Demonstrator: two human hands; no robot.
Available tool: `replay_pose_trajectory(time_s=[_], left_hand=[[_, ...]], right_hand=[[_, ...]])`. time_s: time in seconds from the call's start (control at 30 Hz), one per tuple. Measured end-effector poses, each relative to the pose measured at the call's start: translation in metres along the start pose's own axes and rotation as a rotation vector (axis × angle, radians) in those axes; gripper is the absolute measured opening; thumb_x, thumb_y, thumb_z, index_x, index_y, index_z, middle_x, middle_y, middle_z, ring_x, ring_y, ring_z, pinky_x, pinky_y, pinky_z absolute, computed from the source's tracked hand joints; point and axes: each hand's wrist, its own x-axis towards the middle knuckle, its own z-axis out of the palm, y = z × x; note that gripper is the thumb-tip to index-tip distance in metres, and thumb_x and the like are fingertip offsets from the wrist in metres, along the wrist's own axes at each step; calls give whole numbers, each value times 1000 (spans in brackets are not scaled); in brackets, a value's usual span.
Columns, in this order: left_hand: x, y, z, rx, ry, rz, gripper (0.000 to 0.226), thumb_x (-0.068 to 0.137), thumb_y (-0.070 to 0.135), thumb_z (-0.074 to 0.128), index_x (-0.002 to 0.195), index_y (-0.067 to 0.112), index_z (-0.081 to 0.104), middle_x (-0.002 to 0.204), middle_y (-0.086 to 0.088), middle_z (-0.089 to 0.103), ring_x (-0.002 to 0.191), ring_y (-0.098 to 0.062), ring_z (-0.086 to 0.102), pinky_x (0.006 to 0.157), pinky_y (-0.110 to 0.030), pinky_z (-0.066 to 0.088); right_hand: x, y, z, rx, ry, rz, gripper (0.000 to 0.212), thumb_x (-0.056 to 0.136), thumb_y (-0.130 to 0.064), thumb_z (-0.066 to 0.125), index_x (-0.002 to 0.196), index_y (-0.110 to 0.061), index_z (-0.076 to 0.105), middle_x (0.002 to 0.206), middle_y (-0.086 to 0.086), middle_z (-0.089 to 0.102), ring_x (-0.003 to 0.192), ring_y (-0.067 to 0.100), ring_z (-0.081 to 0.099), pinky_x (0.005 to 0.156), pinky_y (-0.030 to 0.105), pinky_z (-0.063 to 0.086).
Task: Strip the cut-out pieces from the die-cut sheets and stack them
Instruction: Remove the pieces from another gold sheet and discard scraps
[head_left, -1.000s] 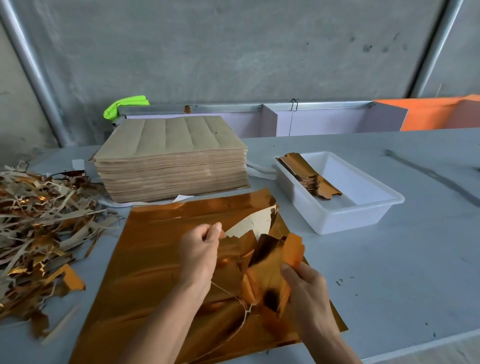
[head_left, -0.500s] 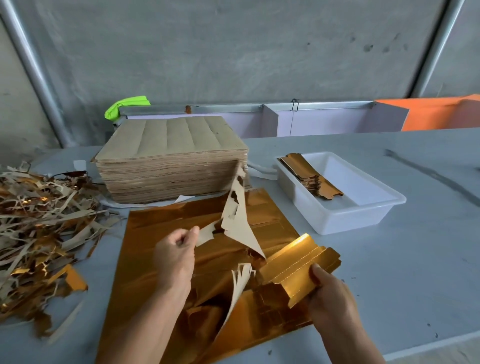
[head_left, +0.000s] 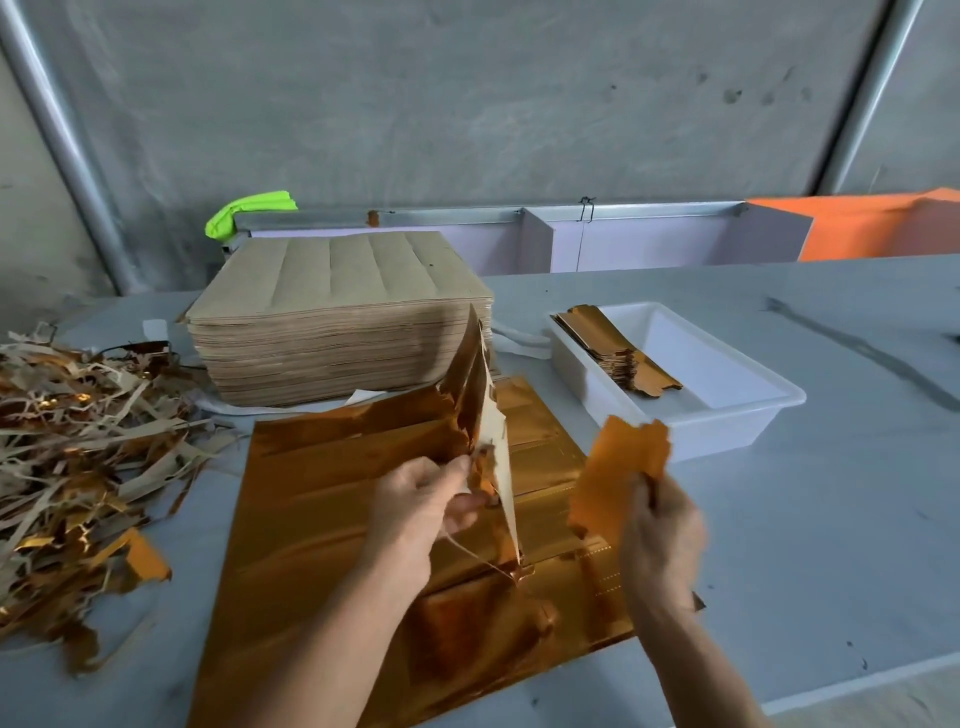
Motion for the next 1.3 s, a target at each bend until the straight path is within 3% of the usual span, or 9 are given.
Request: replay_pose_trajectory(time_s=[0.17,0.3,0.43,0.57,0.7,0.87,1.1,1.2,1.3], left_hand=[[-5,3,26,-307,-149,-147,15,90,5,59,75,4,55,86,-17,73,81,-28,72,67,-36,60],[-1,2,30,-104,-51,-59,31,85,4,63,57,13,51,76,-15,68,77,-25,67,69,-35,57],[-3,4,28,144,6,112,35,80,-2,62,57,16,45,72,-13,63,69,-20,62,65,-26,51],[2,15,25,-93,117,84,19,89,-5,48,98,11,55,74,-7,61,52,-9,57,46,-17,46],[14,16,21,134,77,127,25,87,38,61,85,14,66,64,1,62,58,-6,52,45,-15,37],[28,-6,0,316,258,162,28,91,25,59,67,13,66,60,0,59,52,-8,47,47,-20,35],[43,-38,-32,585,527,148,32,96,28,52,71,10,60,66,-6,58,60,-19,54,52,-28,39],[33,-41,-19,542,446,206,30,97,30,48,80,8,60,77,-7,62,72,-23,59,59,-30,41],[10,-49,16,389,181,223,18,99,29,45,84,27,55,80,-2,63,72,-16,61,62,-32,52]], right_hand=[[-28,0,29,102,-460,-112,24,100,-16,40,84,-19,58,67,-8,57,58,3,54,51,16,41],[-33,-2,29,161,-638,-266,23,93,-28,53,116,-32,55,86,-17,65,80,-3,62,63,10,47],[-30,-2,40,-4,-378,-296,14,96,-19,50,94,-32,53,72,-17,58,66,7,60,58,14,48],[-25,-2,44,-33,-334,-173,32,101,-12,38,71,-24,41,65,-5,49,55,8,50,48,20,39],[-37,-3,43,-32,-459,-231,29,100,-13,40,79,-32,46,67,-9,54,64,0,58,54,16,46],[-13,9,22,305,-176,680,14,99,-23,45,94,-16,56,83,7,59,78,24,60,76,41,52],[3,21,-2,348,58,608,37,101,-32,42,135,-21,46,115,-4,54,105,24,56,95,46,43],[-7,22,8,422,-76,637,19,100,-30,44,111,-22,56,102,-3,61,73,13,56,76,36,50],[-23,27,17,352,-153,603,17,99,-25,45,89,-17,57,93,6,63,79,23,60,75,40,51]])
